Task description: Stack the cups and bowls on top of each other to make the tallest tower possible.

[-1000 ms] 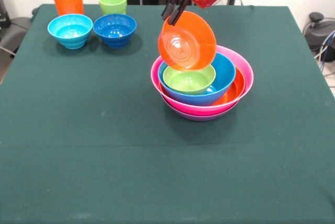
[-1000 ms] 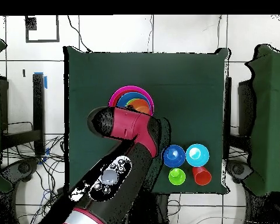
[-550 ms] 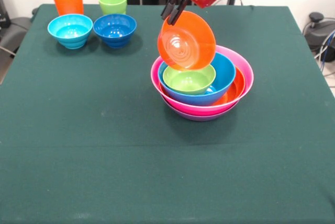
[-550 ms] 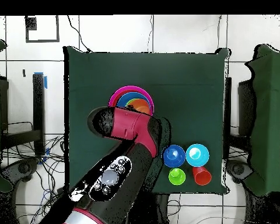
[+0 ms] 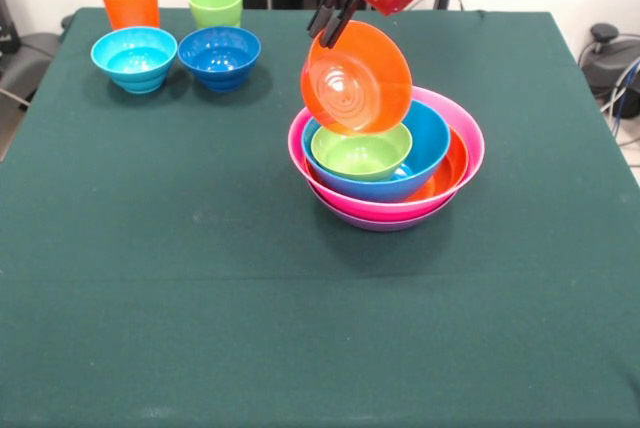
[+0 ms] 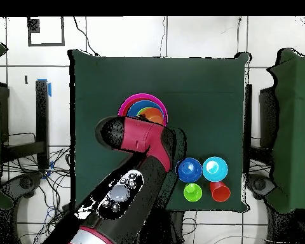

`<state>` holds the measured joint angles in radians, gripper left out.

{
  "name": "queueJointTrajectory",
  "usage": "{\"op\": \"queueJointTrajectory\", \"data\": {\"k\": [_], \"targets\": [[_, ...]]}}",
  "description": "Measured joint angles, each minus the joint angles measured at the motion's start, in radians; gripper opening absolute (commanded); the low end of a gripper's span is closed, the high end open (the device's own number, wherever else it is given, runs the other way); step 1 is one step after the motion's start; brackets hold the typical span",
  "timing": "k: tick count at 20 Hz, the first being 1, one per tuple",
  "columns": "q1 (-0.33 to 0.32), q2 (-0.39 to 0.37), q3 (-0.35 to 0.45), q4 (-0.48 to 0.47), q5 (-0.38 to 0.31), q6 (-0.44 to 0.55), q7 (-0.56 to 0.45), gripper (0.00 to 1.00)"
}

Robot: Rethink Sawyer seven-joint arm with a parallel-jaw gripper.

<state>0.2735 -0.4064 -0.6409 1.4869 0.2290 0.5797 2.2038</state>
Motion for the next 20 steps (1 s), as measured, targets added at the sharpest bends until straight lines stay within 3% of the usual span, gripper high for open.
{"op": "queueJointTrajectory", "data": {"k": [11, 12, 20], "targets": [[0.0, 0.0, 0.0, 0.0, 0.0, 0.0, 0.0, 0.0], [0.0, 0.0, 0.0, 0.0, 0.0, 0.0, 0.0, 1.0], [0.0, 0.0, -0.004, 0.0, 0.0, 0.0, 0.0, 1.0]]}}
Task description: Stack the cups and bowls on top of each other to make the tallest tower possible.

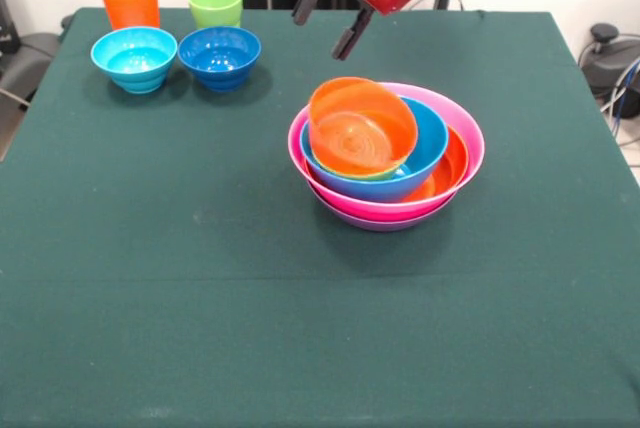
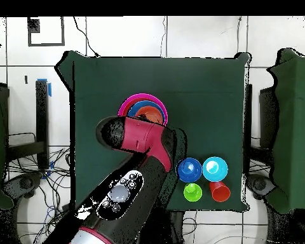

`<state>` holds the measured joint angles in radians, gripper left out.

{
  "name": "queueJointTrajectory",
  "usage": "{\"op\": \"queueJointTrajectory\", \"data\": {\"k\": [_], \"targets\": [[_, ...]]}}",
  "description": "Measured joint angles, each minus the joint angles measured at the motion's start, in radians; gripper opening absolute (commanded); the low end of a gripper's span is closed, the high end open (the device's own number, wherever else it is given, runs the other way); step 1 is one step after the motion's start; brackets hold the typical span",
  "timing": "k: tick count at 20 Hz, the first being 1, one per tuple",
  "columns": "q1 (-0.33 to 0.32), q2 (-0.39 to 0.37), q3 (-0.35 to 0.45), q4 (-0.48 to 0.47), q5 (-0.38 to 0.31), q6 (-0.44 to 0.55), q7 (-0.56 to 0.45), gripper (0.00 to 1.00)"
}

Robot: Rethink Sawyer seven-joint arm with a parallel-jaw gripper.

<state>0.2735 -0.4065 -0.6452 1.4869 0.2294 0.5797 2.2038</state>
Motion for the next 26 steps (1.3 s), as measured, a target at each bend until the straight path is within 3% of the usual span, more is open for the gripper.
{"op": "queueJointTrajectory", "data": {"k": [15, 18, 20, 22, 24, 25, 26], "targets": [[-0.003, 0.0, -0.01, -0.002, 0.004, 0.0, 0.0, 1.0], [-0.027, -0.013, 0.011, 0.004, 0.004, -0.013, 0.0, 1.0], [-0.087, -0.046, 0.074, 0.024, 0.003, -0.055, 0.0, 1.0], [-0.209, -0.095, 0.187, 0.063, 0.003, -0.122, -0.001, 1.0], [-0.371, -0.139, 0.317, 0.111, -0.003, -0.189, -0.008, 1.0], [-0.493, -0.162, 0.402, 0.142, -0.017, -0.225, -0.018, 1.0], [-0.551, -0.172, 0.438, 0.155, -0.031, -0.238, -0.024, 1.0]]}}
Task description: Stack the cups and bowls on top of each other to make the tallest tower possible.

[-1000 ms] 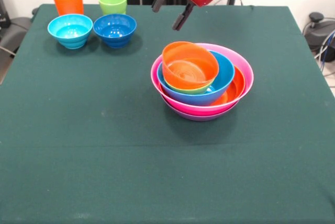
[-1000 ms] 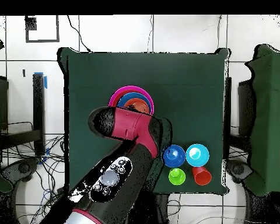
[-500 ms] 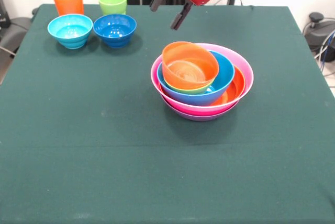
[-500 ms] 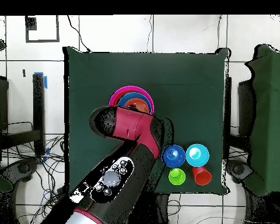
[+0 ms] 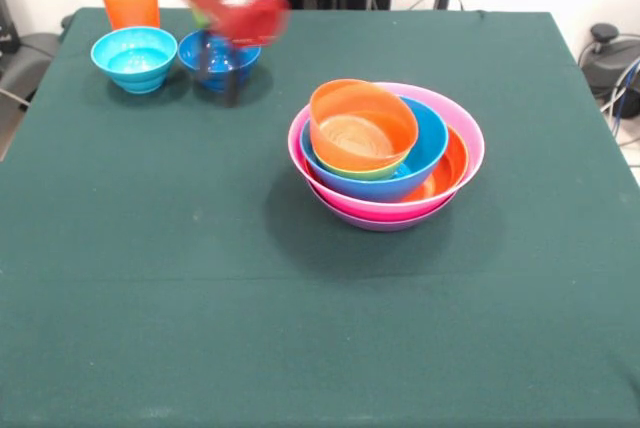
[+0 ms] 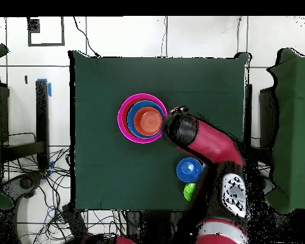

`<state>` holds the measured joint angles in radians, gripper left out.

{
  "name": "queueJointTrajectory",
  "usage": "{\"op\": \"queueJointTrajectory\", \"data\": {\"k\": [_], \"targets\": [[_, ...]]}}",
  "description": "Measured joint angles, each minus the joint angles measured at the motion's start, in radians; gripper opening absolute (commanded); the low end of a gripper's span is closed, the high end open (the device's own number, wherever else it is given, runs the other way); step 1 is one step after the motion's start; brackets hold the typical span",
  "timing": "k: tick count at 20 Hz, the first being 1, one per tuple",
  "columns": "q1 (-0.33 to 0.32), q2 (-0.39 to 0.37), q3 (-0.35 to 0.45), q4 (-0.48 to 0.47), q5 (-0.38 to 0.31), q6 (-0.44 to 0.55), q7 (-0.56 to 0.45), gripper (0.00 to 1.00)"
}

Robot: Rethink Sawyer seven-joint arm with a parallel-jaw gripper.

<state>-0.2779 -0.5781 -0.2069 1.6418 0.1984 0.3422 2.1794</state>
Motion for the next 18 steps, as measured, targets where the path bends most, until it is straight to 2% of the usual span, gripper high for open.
{"op": "queueJointTrajectory", "data": {"k": [1, 2, 3, 6, 8, 12, 13, 18], "targets": [[-0.041, -0.006, 0.024, 0.009, -0.008, -0.005, -0.005, 1.0], [-0.148, -0.022, 0.081, 0.03, -0.042, -0.01, -0.024, 1.0], [-0.187, -0.028, 0.099, 0.037, -0.061, -0.009, -0.032, 1.0], [-0.272, -0.047, 0.135, 0.049, -0.117, 0.0, -0.057, 1.0], [-0.301, -0.062, 0.144, 0.051, -0.165, 0.02, -0.074, 1.0], [-0.257, -0.1, 0.126, 0.047, -0.291, 0.049, -0.09, 1.0], [-0.215, -0.118, 0.116, 0.047, -0.337, 0.055, -0.09, 1.0], [-0.086, -0.174, 0.103, 0.046, -0.425, 0.056, -0.09, 1.0]]}}
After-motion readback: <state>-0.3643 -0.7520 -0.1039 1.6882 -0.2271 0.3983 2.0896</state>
